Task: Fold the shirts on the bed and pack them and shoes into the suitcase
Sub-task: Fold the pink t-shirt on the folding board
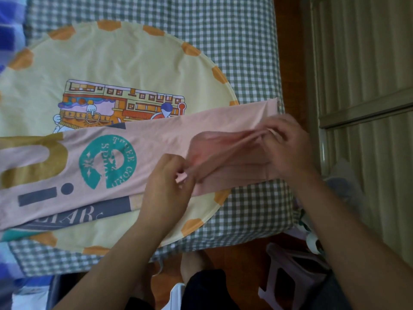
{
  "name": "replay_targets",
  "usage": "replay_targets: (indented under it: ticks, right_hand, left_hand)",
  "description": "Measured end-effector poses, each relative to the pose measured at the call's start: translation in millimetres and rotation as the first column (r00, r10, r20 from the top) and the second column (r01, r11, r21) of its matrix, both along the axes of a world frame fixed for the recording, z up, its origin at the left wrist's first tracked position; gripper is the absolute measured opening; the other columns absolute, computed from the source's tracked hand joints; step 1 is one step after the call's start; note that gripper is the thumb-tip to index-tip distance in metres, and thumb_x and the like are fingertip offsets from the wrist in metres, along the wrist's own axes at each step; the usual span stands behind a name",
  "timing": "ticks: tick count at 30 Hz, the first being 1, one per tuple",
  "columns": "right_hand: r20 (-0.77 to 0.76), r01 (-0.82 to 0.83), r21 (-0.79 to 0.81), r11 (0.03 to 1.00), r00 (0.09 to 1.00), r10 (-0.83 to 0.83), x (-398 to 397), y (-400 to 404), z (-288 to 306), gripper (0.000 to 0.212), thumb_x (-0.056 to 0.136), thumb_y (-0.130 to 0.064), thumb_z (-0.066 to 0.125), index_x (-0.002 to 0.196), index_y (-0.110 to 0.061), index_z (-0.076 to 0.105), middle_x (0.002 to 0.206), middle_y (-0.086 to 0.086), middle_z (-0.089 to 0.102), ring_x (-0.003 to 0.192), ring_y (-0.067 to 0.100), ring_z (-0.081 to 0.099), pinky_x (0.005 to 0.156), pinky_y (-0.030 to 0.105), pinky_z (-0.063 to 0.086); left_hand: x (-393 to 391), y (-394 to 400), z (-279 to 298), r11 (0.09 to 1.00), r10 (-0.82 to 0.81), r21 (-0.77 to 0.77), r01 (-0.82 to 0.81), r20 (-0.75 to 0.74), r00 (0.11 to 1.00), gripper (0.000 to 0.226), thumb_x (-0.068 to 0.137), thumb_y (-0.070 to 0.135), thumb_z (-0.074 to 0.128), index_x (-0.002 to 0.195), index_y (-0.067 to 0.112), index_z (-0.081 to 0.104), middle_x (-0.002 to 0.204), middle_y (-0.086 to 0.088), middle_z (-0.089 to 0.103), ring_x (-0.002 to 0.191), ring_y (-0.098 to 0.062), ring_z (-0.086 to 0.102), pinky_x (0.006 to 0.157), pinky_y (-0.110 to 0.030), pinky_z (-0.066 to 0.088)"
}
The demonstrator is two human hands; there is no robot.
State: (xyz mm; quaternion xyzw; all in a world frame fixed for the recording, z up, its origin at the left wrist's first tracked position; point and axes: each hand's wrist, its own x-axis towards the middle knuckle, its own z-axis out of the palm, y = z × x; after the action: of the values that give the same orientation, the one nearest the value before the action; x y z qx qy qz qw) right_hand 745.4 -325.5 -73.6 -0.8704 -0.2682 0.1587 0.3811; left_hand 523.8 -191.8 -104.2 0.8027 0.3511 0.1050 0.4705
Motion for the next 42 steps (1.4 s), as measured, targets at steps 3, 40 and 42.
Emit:
replay_targets:
  ticks: [3, 40, 42]
  right_hand:
    - [-0.187, 0.038, 0.035, 0.999, 0.982, -0.031, -26.4, -53.2, 19.8, 0.035, 0.086, 0.005, 0.062, 0.081, -0.029, 0.068, 0.105, -0.003, 0.061, 0.103, 0.013, 0.06, 0.092, 0.027, 0.048]
    - [0.083, 0.318, -0.305, 0.898, 0.948, -0.307, -130.7, -93.7, -61.4, 0.026, 0.083, 0.005, 0.062, 0.091, -0.017, 0.051, 0.084, -0.006, 0.045, 0.073, 0.012, 0.042, 0.064, 0.028, 0.035]
    - [0.1, 0.424, -0.238, 0.874, 0.906, -0.412, -130.6, -103.9, -55.5, 0.032, 0.078, 0.014, 0.058, 0.089, -0.015, 0.048, 0.091, 0.002, 0.046, 0.076, 0.013, 0.04, 0.062, 0.026, 0.034]
  left_hand:
    - [-20.8, -18.4, 9.6, 0.939, -0.299, 0.207, 0.276, 0.089, 0.95, 0.005, 0.088, 0.015, 0.072, 0.088, 0.015, 0.067, 0.097, 0.003, 0.059, 0.089, -0.023, 0.054, 0.077, -0.037, 0.044]
    - [-86.7, -77.2, -47.5, 0.781, -0.474, 0.281, 0.558, -0.317, 0.822, 0.038, 0.087, 0.021, 0.052, 0.12, 0.007, 0.066, 0.126, -0.013, 0.057, 0.104, -0.033, 0.058, 0.089, -0.039, 0.043]
    - [-89.8, -76.0, -48.7, 0.796, -0.454, 0.267, 0.543, -0.329, 0.828, 0.04, 0.087, 0.019, 0.053, 0.123, 0.008, 0.066, 0.125, -0.013, 0.056, 0.106, -0.031, 0.057, 0.09, -0.039, 0.043]
